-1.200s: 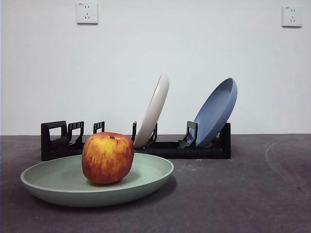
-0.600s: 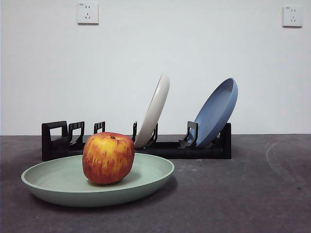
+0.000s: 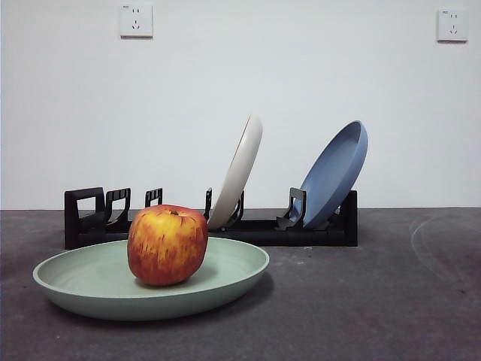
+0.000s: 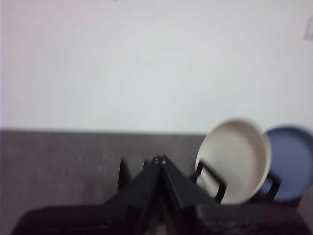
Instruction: Take the green plate from the plate rack,put the plate on the table,take the apple from the table,put the apple in the plate
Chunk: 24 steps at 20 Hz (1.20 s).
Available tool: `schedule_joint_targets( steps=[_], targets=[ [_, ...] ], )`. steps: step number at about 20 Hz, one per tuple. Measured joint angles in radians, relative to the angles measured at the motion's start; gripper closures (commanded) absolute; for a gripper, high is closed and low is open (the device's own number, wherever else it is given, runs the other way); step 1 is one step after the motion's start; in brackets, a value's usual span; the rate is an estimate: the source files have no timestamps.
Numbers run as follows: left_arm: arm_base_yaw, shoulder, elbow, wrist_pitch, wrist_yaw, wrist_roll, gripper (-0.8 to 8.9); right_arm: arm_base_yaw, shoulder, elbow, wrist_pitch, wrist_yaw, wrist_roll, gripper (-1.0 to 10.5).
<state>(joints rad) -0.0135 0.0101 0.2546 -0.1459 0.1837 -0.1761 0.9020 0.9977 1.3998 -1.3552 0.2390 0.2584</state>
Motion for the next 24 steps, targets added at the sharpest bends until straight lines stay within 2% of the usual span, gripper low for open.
schedule_joint_targets(
  steps=[4, 7, 11, 15, 24],
  targets=[
    [0.001, 0.000, -0.166, 0.124, -0.002, 0.022, 8.17, 0.000, 0.000, 0.000, 0.000, 0.001, 0.000, 9.5],
    [0.001, -0.004, -0.229, 0.121, -0.048, 0.040, 8.17, 0.000, 0.000, 0.000, 0.000, 0.000, 0.000, 9.5],
    [0.001, -0.003, -0.237, -0.026, -0.066, 0.073, 8.17, 0.000, 0.000, 0.000, 0.000, 0.000, 0.000, 9.5],
    [0.001, -0.003, -0.237, -0.025, -0.066, 0.108, 8.17, 0.000, 0.000, 0.000, 0.000, 0.000, 0.000, 9.5],
    [0.001, 0.013, -0.237, -0.025, -0.066, 0.116, 8.17, 0.000, 0.000, 0.000, 0.000, 0.000, 0.000, 9.5]
  ],
)
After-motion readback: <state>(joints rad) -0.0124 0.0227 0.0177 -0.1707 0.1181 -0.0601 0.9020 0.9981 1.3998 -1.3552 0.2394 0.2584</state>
